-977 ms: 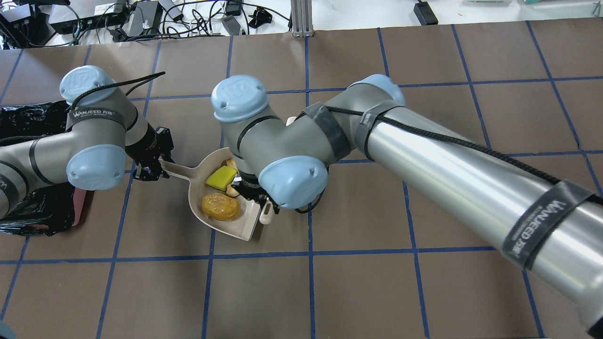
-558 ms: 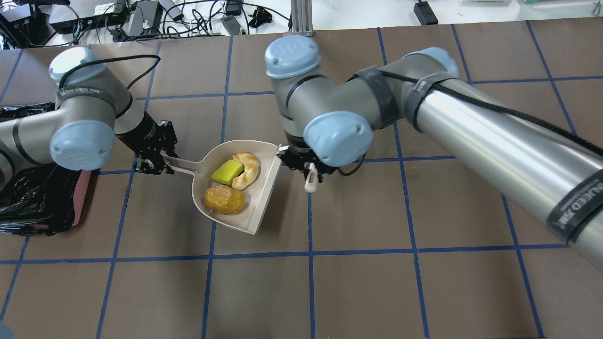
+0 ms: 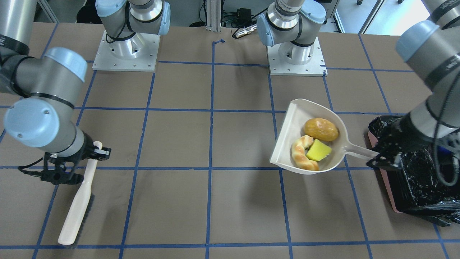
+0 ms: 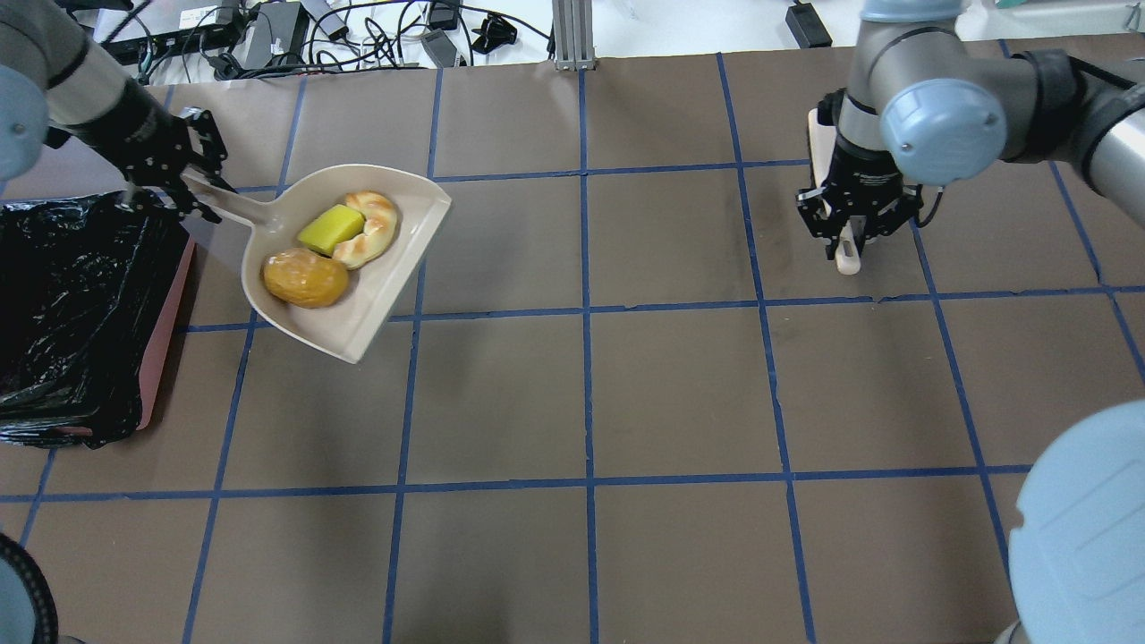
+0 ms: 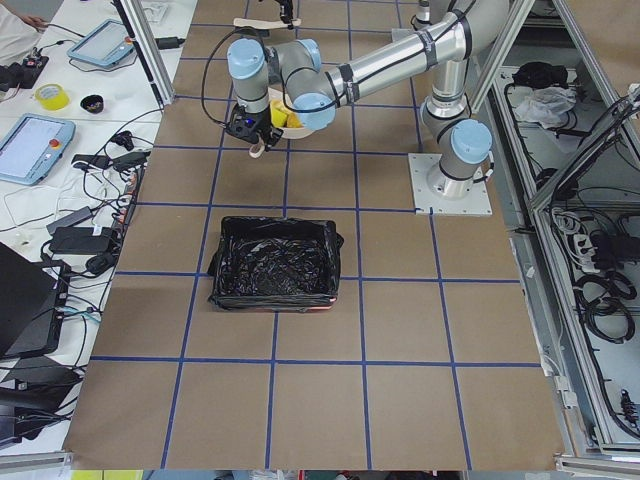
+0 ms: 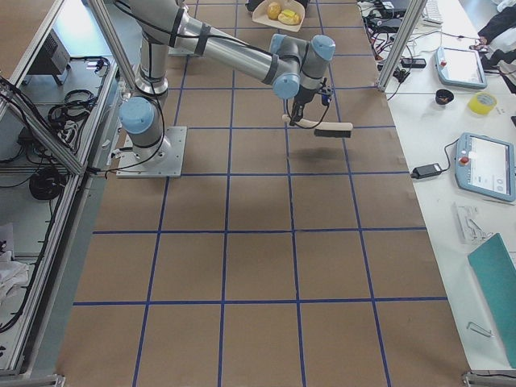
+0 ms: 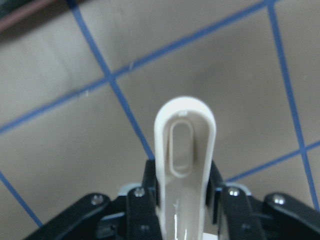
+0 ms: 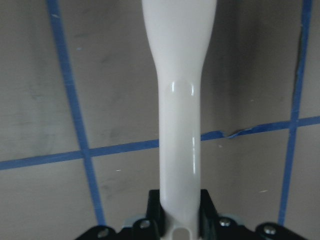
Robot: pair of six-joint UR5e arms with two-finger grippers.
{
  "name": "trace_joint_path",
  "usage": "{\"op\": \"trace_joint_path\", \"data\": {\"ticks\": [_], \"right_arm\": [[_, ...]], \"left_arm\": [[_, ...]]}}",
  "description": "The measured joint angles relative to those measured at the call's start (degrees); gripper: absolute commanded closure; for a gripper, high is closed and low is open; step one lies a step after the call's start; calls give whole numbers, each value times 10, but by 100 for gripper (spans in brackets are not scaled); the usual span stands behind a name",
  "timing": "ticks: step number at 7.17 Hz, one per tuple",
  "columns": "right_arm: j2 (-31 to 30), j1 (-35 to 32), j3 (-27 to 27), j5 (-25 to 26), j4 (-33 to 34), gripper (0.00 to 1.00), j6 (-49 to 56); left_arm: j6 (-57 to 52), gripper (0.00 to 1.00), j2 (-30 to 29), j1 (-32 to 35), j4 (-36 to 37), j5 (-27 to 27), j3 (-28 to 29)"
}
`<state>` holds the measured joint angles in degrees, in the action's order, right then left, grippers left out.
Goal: Sweep and dump trash into bin
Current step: 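Tip the dustpan over the black bin with the left gripper to dump the trash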
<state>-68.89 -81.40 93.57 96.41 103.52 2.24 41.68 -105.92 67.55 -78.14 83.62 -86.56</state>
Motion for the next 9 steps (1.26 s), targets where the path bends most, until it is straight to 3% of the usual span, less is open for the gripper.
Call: {"op": "trace_joint_path", "data": {"ticks": [3,9], "right_arm": [[-1,87,40,13,44,100,147],[2,105,58,16,68,100,169]], "left_arm": [[-187,100,-38,-105,-33,3,93],[-368,100,-171,-176,-41,-5,297]]}}
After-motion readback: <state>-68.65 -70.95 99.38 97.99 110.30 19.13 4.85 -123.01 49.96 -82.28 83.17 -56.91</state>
